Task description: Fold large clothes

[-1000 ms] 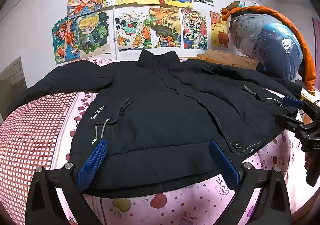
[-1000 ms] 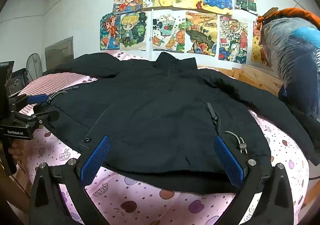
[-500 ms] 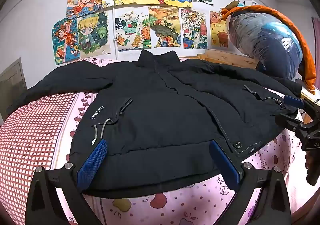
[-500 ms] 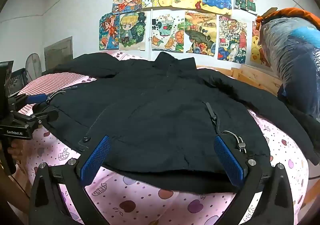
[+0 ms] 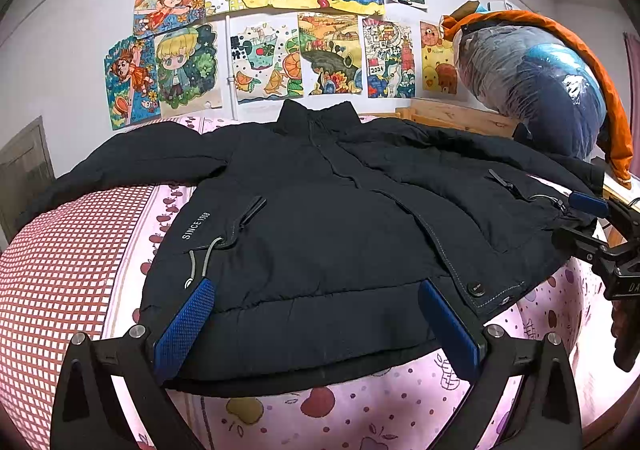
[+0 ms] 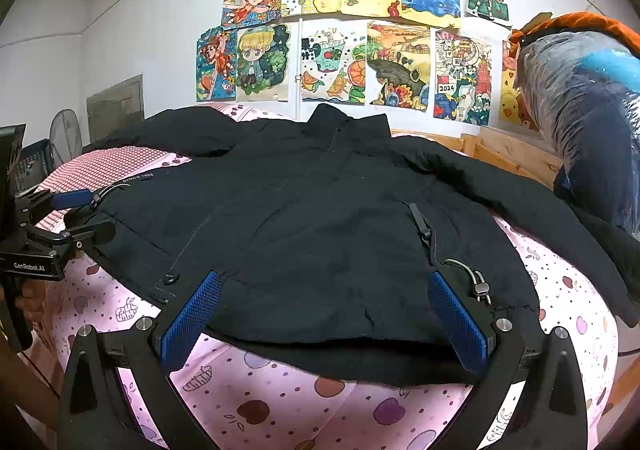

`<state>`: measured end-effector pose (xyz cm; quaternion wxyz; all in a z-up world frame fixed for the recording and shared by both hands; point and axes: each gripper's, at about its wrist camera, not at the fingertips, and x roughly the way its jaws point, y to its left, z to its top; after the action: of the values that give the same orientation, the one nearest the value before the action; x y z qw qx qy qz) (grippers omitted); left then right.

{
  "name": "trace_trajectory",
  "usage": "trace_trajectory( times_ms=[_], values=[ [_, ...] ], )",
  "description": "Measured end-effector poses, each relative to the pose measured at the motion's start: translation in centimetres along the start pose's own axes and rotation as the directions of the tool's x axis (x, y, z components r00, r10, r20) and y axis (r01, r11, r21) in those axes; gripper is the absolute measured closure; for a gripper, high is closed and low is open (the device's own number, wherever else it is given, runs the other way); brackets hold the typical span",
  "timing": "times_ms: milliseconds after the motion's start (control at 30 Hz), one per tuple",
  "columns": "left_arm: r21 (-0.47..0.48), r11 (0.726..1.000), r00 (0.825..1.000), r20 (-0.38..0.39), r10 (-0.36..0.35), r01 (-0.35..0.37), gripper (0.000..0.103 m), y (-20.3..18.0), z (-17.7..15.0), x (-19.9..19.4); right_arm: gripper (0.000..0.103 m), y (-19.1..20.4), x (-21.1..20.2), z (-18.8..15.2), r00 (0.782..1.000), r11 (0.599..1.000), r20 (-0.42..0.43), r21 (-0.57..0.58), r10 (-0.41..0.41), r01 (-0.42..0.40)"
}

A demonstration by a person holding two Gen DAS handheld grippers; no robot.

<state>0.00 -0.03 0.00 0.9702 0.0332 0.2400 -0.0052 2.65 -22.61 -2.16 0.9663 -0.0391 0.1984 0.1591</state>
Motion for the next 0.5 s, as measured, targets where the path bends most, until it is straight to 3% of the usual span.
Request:
trace_trajectory(
  times_ms=[500],
  values=[
    [-0.001,1.0,1.0,0.001,0.0,0.0,0.0,0.0,-0.01,-0.01,0.001,0.29,0.1,-0.03,1.0,1.0,0.0,0.002,0.0,0.0]
  ],
)
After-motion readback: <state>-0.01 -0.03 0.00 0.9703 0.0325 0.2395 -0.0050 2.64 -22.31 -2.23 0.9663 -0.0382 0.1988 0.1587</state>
